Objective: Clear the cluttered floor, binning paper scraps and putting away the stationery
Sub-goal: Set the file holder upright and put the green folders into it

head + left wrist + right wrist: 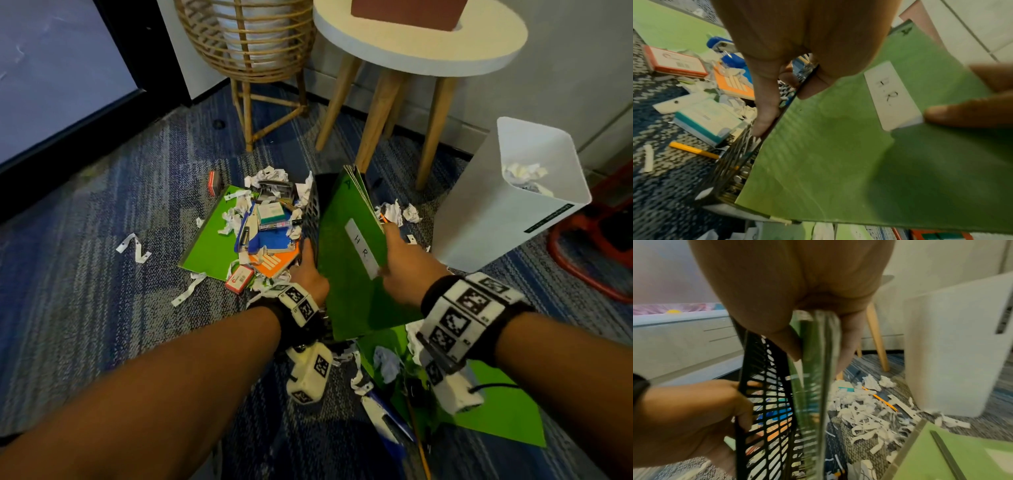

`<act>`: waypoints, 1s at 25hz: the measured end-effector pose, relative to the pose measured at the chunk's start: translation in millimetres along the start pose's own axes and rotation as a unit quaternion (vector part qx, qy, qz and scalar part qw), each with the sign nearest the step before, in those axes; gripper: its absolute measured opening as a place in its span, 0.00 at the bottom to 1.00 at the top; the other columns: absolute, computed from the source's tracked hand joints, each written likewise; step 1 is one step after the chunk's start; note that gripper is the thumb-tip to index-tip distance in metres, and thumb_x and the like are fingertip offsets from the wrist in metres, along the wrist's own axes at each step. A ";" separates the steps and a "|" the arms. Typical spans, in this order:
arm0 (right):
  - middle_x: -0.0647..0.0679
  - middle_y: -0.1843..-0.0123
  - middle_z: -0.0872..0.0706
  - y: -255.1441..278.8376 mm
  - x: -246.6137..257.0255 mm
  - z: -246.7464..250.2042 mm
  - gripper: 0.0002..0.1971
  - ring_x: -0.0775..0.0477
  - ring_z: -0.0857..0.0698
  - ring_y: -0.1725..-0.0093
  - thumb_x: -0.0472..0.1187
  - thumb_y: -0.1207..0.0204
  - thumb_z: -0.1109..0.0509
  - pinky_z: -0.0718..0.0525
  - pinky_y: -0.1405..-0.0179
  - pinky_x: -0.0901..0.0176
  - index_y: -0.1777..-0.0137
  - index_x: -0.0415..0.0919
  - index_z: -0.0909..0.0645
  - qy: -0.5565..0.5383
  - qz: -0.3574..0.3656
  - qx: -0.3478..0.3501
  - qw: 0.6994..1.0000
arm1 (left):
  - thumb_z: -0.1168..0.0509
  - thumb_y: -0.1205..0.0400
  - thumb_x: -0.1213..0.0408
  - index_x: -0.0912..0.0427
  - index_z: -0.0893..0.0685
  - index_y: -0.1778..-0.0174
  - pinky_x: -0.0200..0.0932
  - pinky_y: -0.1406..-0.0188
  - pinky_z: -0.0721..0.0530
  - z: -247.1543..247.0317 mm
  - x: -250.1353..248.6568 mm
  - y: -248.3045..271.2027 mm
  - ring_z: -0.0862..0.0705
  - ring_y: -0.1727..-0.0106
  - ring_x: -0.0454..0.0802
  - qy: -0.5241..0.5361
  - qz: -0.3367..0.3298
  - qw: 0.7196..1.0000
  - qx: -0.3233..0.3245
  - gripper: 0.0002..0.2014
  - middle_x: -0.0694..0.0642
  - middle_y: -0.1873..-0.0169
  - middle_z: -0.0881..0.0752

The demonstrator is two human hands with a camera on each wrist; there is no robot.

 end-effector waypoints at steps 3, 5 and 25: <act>0.40 0.36 0.16 8.3 -21.5 8.8 0.25 0.39 0.14 0.51 0.60 0.18 0.42 0.16 0.48 0.43 0.25 0.52 0.41 -0.096 0.003 -0.034 0.995 | 0.32 0.22 0.55 0.34 0.56 0.19 0.58 0.39 0.19 5.6 8.6 -2.0 0.21 0.38 0.73 -0.017 0.046 0.999 -0.008 0.44 0.70 0.25 0.30; 0.45 0.46 0.13 10.5 -40.4 13.1 0.21 0.43 0.13 0.58 0.64 0.18 0.48 0.14 0.55 0.44 0.32 0.56 0.33 -0.227 -0.023 -0.115 0.967 | 0.30 0.26 0.52 0.36 0.53 0.19 0.63 0.35 0.22 7.9 16.0 -4.7 0.23 0.34 0.72 0.007 0.027 1.000 -0.004 0.46 0.67 0.26 0.30; 0.37 0.21 0.34 80.5 -224.0 -212.2 0.40 0.31 0.29 0.26 0.55 0.27 0.30 0.22 0.34 0.41 0.18 0.55 0.45 0.007 -0.385 0.204 0.900 | 0.33 0.19 0.64 0.37 0.46 0.20 0.69 0.48 0.15 -11.1 -21.3 44.0 0.19 0.35 0.59 0.078 -0.063 0.991 0.086 0.38 0.52 0.25 0.28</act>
Point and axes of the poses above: each hand's wrist, its own y-axis away from the middle knuckle, its own z-axis out of the back of the hand, x = y × z, the point moved 1 cm from there along -y, towards the middle knuckle
